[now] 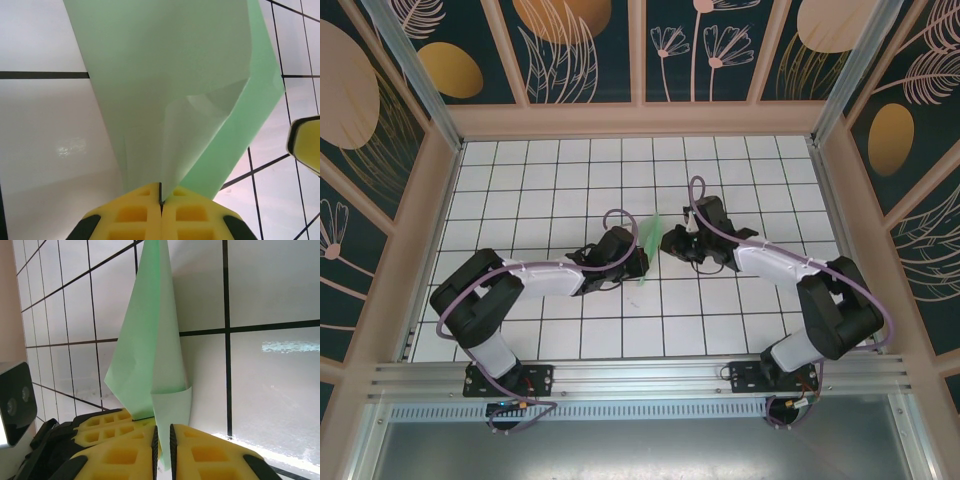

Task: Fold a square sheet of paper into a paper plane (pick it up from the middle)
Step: Fourth fold the wing at the center of the table.

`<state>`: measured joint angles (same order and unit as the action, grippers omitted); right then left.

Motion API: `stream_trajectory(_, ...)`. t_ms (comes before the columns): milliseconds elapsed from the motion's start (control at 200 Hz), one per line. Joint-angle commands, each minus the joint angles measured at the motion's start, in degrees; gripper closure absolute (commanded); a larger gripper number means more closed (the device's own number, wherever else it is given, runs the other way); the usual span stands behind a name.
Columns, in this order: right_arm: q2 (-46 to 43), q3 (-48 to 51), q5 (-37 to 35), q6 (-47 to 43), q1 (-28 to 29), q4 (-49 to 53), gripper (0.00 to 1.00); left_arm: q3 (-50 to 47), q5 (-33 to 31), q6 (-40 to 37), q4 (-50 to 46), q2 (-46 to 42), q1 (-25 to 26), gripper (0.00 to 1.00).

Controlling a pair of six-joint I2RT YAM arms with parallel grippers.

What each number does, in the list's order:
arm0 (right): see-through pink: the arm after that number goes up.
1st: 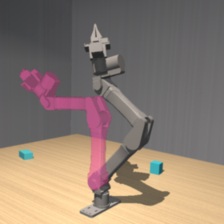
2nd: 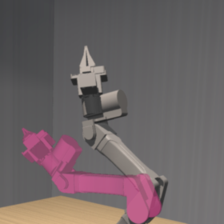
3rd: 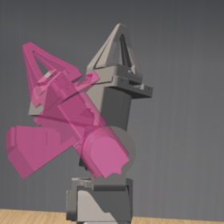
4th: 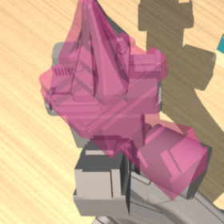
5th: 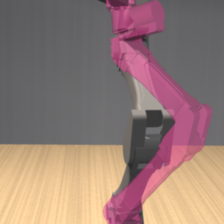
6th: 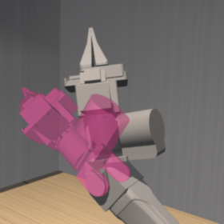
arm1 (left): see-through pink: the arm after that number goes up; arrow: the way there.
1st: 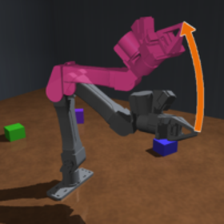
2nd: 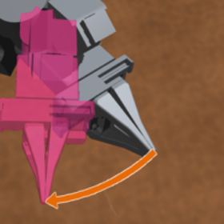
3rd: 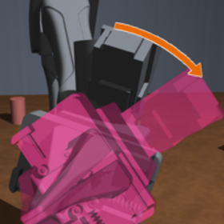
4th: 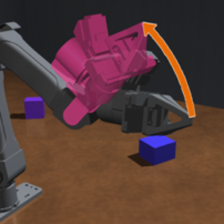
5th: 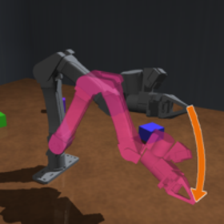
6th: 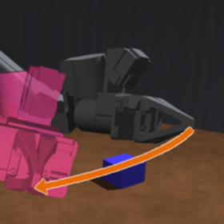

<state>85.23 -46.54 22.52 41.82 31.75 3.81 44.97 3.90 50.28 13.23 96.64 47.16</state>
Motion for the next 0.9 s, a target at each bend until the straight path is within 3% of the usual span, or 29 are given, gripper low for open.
stream_trajectory(0, -3.92, -0.10, -0.57, -0.99, 0.59, 1.37, 0.84, 1.39, 0.48, -0.07, -1.15, 0.97, -0.01, 0.96)
stream_trajectory(120, -4.75, -0.50, -0.42, -1.40, 0.75, 1.37, 0.89, 3.55, -2.58, -2.12, -5.59, 1.26, 0.59, 0.96)
stream_trajectory(570, -0.96, 1.46, -1.08, 0.27, 0.59, -1.72, 0.88, 13.28, -10.76, -7.98, -18.09, 5.60, 4.69, 0.94)
stream_trajectory(896, 2.51, 3.42, -2.02, 0.78, -0.08, -3.05, 0.89, 14.94, -10.22, -9.38, -19.04, 7.14, 5.92, 0.92)
